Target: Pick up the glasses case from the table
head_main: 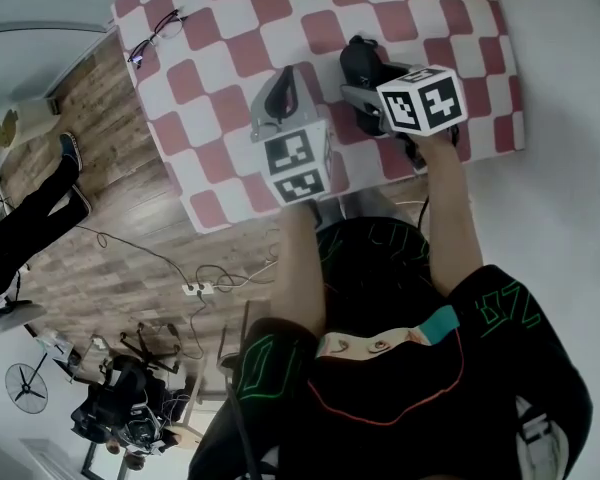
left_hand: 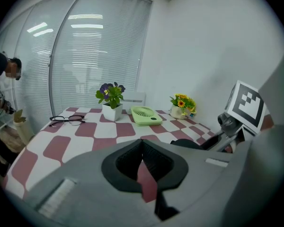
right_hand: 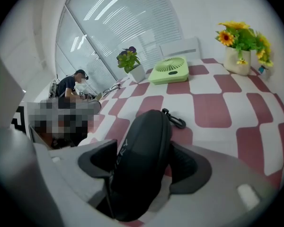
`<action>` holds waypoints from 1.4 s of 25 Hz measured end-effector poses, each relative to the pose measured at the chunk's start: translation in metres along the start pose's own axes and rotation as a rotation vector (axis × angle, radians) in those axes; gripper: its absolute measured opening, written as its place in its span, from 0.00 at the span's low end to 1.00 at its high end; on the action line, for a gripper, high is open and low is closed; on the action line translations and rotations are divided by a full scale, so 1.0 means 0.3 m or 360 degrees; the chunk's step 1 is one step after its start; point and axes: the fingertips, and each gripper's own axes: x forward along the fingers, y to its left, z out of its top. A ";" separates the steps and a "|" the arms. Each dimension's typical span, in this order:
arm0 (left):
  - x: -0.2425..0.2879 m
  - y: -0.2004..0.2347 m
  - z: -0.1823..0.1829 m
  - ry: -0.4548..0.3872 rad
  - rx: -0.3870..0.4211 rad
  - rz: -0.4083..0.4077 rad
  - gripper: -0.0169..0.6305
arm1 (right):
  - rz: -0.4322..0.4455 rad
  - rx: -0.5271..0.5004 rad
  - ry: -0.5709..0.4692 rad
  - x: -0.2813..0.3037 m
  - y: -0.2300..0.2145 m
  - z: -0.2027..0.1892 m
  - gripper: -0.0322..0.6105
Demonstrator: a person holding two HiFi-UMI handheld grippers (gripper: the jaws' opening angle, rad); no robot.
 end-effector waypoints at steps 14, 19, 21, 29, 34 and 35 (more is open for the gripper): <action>-0.082 -0.055 0.188 -0.0242 0.0145 0.0015 0.04 | -0.0171 -0.0290 -0.0482 -0.218 0.041 0.174 0.58; -0.140 -0.106 0.320 -0.0391 0.0238 0.0011 0.04 | -0.0260 -0.0386 -0.0712 -0.364 0.050 0.254 0.58; -0.164 -0.136 0.377 -0.0454 0.0327 0.0020 0.04 | -0.0318 -0.0397 -0.0805 -0.432 0.038 0.292 0.58; -0.252 -0.171 0.541 -0.0665 0.0422 0.0035 0.04 | -0.0518 -0.0499 -0.1250 -0.683 0.049 0.422 0.58; -0.330 -0.178 0.614 -0.0752 0.0424 0.0051 0.04 | -0.0571 -0.0579 -0.1416 -0.811 0.105 0.442 0.58; -0.339 -0.182 0.621 -0.0762 0.0425 0.0051 0.04 | -0.0581 -0.0587 -0.1434 -0.828 0.108 0.442 0.58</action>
